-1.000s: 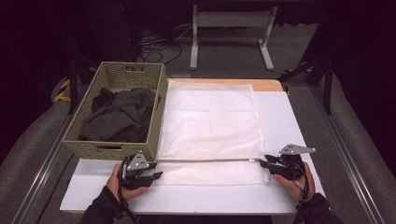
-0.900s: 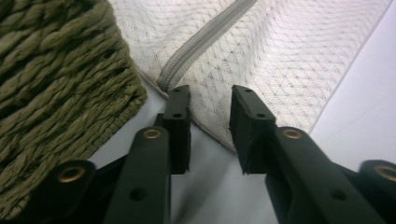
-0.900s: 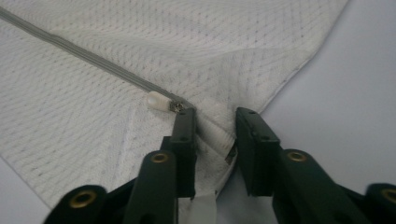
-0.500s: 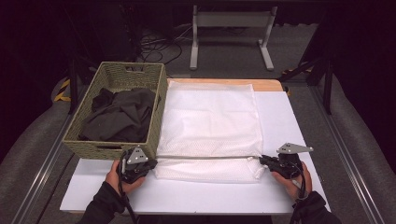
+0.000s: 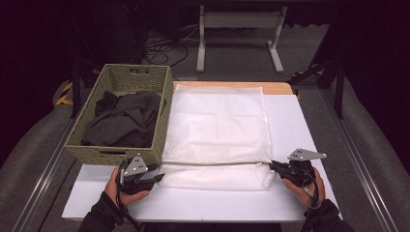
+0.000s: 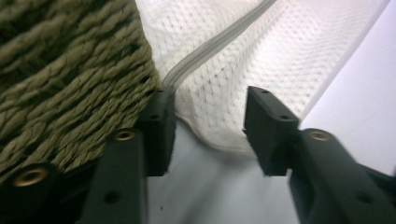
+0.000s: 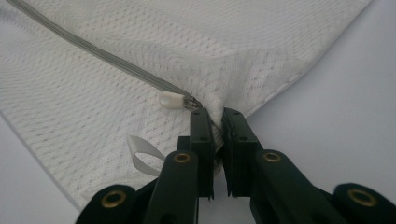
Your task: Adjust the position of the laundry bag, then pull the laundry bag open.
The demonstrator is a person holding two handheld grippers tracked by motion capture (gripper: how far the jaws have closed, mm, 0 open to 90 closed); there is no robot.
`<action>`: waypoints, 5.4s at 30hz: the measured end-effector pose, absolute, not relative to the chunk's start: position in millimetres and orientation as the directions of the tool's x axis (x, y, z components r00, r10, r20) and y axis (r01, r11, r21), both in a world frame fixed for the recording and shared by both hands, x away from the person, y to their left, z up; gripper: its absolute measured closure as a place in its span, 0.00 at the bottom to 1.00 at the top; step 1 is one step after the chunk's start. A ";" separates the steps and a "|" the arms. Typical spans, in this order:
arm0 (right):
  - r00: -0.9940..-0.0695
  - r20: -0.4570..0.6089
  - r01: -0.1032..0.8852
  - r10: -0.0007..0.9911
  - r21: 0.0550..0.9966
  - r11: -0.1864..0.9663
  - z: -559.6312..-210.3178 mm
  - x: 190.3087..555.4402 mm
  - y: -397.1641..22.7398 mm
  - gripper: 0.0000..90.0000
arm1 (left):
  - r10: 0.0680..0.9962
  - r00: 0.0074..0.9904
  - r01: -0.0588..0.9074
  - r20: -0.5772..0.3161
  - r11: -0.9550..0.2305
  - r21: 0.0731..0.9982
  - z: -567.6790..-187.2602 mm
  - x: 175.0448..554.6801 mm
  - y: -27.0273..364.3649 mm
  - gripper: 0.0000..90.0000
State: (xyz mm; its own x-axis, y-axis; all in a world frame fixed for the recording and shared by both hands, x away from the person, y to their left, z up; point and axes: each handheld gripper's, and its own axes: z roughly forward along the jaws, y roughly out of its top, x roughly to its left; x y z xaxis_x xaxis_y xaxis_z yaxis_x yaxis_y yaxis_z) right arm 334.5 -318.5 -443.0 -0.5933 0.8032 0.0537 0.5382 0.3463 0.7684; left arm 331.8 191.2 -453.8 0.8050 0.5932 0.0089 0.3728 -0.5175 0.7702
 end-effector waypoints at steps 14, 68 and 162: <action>-0.621 0.029 0.508 0.783 0.776 0.374 -438.9 334.0 -316.1 0.93 | 0.603 0.798 0.372 0.003 -0.496 0.785 -451.4 326.1 191.1 0.35; -0.635 -0.001 0.475 0.772 0.788 0.391 -428.0 324.7 -313.6 0.93 | 0.225 0.974 0.143 0.011 -0.655 0.742 -426.6 359.8 -23.9 0.61; -0.613 -0.030 0.449 0.790 0.809 0.379 -420.4 313.5 -320.7 0.94 | 0.350 0.922 0.361 -0.168 -0.612 0.703 -443.3 391.1 -69.5 0.96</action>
